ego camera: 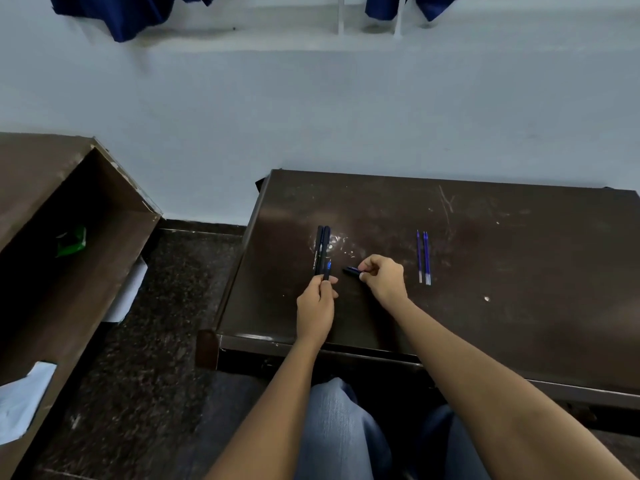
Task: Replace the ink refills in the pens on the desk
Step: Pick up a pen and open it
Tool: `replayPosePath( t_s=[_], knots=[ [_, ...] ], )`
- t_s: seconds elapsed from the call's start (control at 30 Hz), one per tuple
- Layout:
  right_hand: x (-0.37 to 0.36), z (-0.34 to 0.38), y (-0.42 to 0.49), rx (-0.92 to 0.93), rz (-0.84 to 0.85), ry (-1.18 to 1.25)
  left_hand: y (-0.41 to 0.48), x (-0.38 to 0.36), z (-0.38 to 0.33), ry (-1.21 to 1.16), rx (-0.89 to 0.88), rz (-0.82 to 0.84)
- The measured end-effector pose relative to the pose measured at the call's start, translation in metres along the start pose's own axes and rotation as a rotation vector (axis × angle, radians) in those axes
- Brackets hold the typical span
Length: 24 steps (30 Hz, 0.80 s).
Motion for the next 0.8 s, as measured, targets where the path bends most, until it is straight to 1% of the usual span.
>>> replayPosePath(
  t_s=[0.03,0.1,0.2,0.23,0.33,0.43,0.53,0.6,0.8],
  knots=[
    [-0.001,-0.001,0.001,0.006,0.001,0.006,0.003,-0.001,-0.002,0.008,-0.018,-0.007],
    [0.001,0.0,0.001,0.031,-0.05,0.041,0.008,-0.003,-0.007,0.015,-0.066,-0.021],
    [0.007,0.008,-0.004,0.056,-0.152,0.228,0.016,-0.009,-0.015,0.046,-0.133,-0.022],
    [0.008,0.011,-0.006,0.048,-0.145,0.32,0.019,-0.013,-0.018,0.074,-0.151,-0.018],
    [0.003,0.022,-0.006,0.03,-0.025,0.556,0.027,-0.028,-0.028,0.085,-0.172,-0.007],
    [0.005,0.026,-0.001,-0.005,-0.016,0.649,0.033,-0.042,-0.034,0.066,-0.219,0.003],
    [0.005,0.024,0.005,-0.08,0.024,0.764,0.037,-0.05,-0.034,0.131,-0.273,0.006],
    [0.003,0.023,0.008,-0.125,0.071,0.823,0.039,-0.055,-0.03,0.14,-0.265,0.028],
    [0.002,0.019,0.018,-0.115,0.138,0.88,0.055,-0.063,-0.015,-0.074,-0.108,0.157]
  ],
)
Point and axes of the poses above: each hand's wrist, its own y-axis towards the middle knuckle, its own x-axis out of the back of the hand, z = x × y, the point moved 6 cm from there along y, towards the middle knuckle, and after that the axes turned 2 degrees about -x, right-handed, at the moved point
